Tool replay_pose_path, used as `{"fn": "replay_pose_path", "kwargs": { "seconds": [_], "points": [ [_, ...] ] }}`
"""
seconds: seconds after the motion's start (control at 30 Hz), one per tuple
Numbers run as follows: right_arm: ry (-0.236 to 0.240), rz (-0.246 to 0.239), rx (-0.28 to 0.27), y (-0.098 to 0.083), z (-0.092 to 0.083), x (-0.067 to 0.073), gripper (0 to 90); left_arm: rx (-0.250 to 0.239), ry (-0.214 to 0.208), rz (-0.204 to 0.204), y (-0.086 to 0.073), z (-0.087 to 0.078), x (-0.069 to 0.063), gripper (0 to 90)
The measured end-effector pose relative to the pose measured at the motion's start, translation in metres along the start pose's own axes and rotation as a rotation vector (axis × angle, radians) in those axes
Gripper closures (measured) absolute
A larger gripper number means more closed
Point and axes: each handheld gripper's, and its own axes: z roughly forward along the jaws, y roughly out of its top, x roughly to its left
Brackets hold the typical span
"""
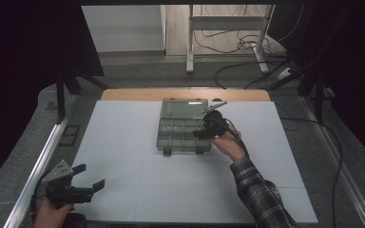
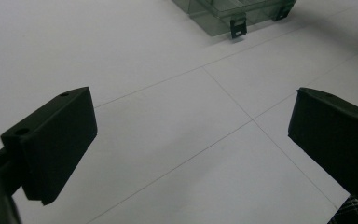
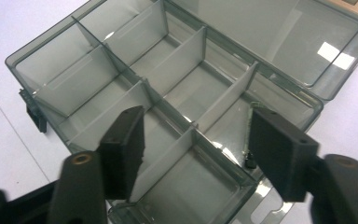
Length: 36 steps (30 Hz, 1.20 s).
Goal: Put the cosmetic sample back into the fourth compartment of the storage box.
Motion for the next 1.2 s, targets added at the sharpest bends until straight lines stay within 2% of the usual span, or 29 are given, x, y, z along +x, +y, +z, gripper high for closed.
{"fn": "replay_pose_path", "kwargs": {
  "seconds": [0.5, 0.63, 1.2],
  "points": [
    [0.042, 0.032, -0.012, -0.008, -0.009, 0.004, 14.8, -0.002, -0.003, 0.0, 0.0, 0.0, 0.0, 1.5],
    [0.038, 0.028, -0.003, -0.01, -0.01, 0.007, 8.0, -0.004, -0.004, -0.002, 0.0, -0.001, 0.001, 1.4],
    [0.038, 0.001, -0.051, -0.018, -0.024, 0.018, 1.9, -0.028, 0.019, 0.014, -0.001, -0.004, -0.003, 1.5]
  ]
}}
